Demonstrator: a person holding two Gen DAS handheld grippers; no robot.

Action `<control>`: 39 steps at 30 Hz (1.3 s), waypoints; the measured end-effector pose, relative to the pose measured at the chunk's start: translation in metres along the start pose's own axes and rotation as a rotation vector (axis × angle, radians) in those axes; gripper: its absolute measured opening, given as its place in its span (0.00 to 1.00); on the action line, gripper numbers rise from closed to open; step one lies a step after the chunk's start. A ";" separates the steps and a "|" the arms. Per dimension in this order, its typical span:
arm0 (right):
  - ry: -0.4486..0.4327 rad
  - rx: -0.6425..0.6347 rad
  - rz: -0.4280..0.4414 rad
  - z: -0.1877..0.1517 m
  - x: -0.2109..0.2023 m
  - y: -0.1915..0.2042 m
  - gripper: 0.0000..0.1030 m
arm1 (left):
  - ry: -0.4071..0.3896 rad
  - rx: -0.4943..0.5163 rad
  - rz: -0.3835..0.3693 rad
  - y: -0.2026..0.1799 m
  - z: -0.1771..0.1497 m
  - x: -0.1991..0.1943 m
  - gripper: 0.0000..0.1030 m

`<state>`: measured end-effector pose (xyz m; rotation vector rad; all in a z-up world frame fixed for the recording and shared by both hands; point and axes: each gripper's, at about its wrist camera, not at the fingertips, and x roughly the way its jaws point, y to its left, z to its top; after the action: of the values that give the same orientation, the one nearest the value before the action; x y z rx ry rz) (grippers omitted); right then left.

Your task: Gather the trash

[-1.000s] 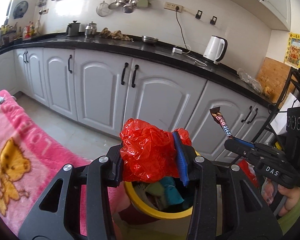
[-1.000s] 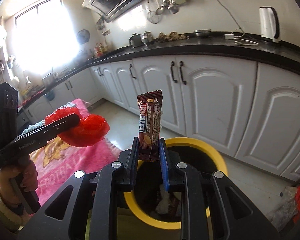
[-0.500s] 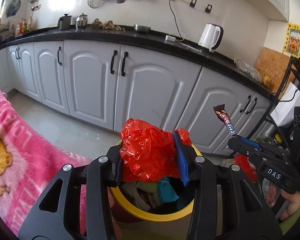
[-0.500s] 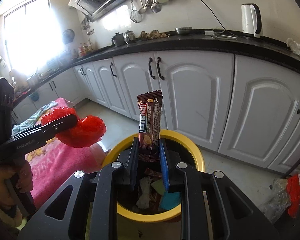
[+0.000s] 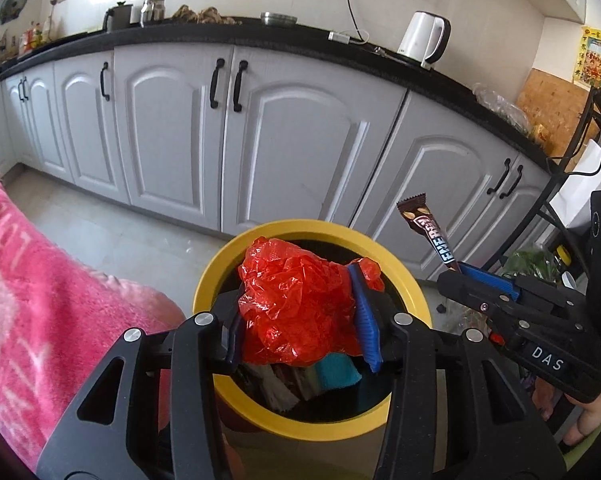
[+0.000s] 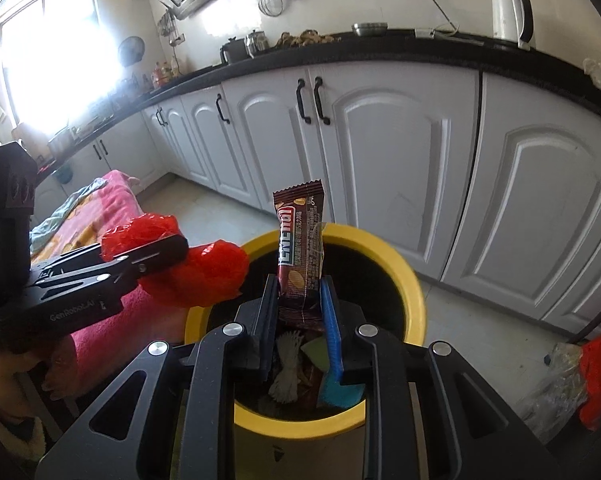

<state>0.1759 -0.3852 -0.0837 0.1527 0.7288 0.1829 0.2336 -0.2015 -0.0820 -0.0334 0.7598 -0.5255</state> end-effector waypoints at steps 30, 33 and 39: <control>-0.147 -0.050 -0.061 0.000 -0.072 0.038 0.91 | -0.047 -0.061 0.092 0.024 0.002 -0.082 0.89; -0.172 -0.069 -0.058 -0.003 -0.084 0.052 0.94 | -0.057 -0.073 0.118 0.028 -0.001 -0.099 0.89; -0.204 -0.130 -0.046 -0.012 -0.104 0.086 0.94 | -0.102 -0.077 0.183 0.034 -0.014 -0.138 0.89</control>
<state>0.0820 -0.3237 -0.0083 0.0295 0.5155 0.1672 0.1560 -0.1052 -0.0105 -0.0613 0.6753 -0.3174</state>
